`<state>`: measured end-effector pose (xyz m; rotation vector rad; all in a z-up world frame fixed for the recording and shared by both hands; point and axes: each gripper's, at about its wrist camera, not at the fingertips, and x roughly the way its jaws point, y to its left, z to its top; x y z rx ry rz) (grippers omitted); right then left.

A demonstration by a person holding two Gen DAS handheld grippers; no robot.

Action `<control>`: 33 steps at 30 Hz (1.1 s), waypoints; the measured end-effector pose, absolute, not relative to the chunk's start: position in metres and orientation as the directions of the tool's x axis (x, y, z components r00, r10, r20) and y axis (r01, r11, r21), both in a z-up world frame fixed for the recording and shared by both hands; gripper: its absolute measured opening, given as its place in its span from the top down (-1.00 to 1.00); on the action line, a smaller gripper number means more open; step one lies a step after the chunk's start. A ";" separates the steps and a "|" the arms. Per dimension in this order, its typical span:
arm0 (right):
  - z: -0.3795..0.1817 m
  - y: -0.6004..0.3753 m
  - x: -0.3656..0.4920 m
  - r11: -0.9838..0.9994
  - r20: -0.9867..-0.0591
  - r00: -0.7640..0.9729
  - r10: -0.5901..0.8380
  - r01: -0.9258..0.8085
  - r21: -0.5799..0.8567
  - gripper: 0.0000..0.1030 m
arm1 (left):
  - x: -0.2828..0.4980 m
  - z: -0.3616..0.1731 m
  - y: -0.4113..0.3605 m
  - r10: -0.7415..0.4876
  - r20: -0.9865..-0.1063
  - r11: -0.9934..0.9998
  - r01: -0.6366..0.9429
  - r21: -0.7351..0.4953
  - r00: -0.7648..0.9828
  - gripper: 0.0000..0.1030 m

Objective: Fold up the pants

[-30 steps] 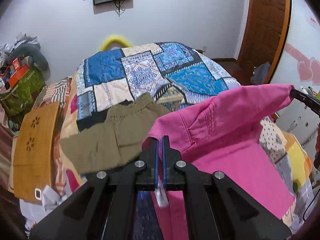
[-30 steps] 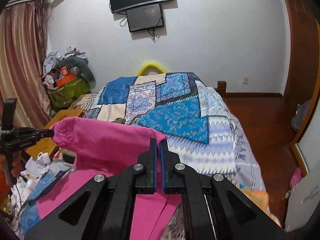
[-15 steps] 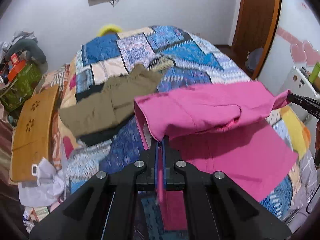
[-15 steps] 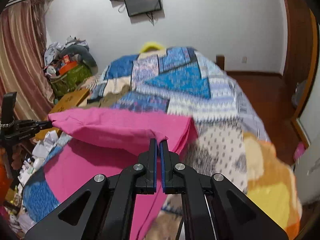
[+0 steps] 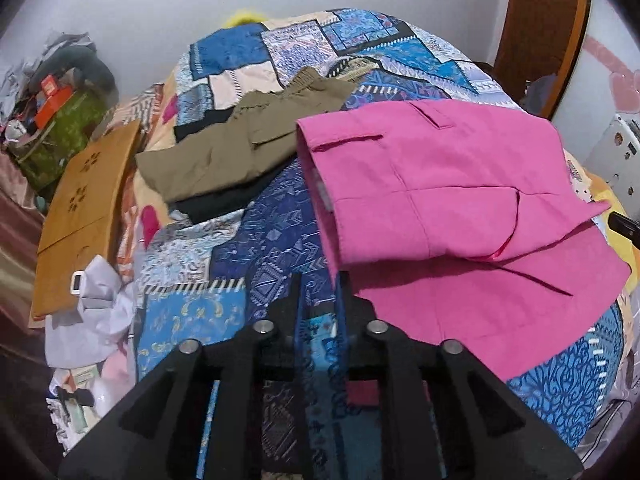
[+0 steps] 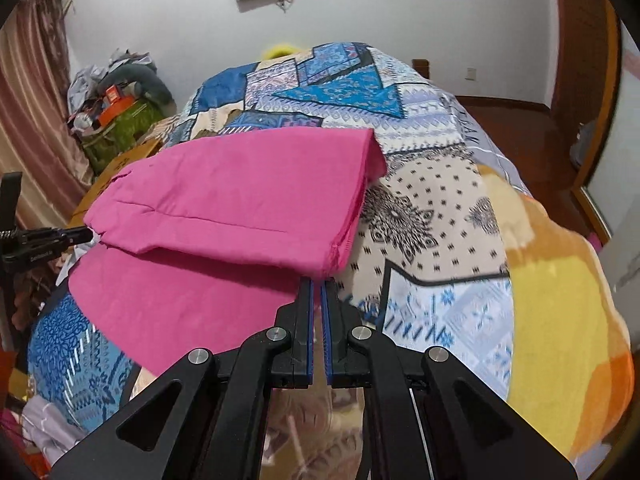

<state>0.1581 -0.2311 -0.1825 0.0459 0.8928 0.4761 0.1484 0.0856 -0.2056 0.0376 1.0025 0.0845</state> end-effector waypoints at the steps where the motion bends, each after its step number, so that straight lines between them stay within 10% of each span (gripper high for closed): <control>1: -0.181 -0.232 0.156 0.898 -0.741 0.530 0.412 -0.372 0.233 0.93 | 0.146 -0.202 0.086 0.101 -0.833 0.995 -0.060 0.082 0.544 0.62; 8: -0.165 -0.223 0.147 0.891 -0.739 0.526 0.420 -0.395 0.225 0.87 | 0.141 -0.170 0.078 0.086 -0.781 0.996 -0.042 0.076 0.618 -0.04; 14: -0.148 -0.194 0.154 0.849 -0.709 0.528 0.467 -0.493 0.192 -0.29 | 0.148 -0.156 0.040 0.017 -0.763 0.992 0.087 0.096 0.647 -0.45; 26: -0.182 -0.122 0.170 0.704 -0.812 0.364 0.456 -0.705 0.080 -0.29 | 0.167 -0.181 -0.013 -0.041 -0.800 0.961 0.242 0.132 0.599 -0.64; 33: -0.185 -0.117 0.183 0.703 -0.810 0.360 0.464 -0.705 0.090 0.59 | 0.178 -0.201 -0.021 -0.055 -0.825 0.946 0.293 0.136 0.563 -0.64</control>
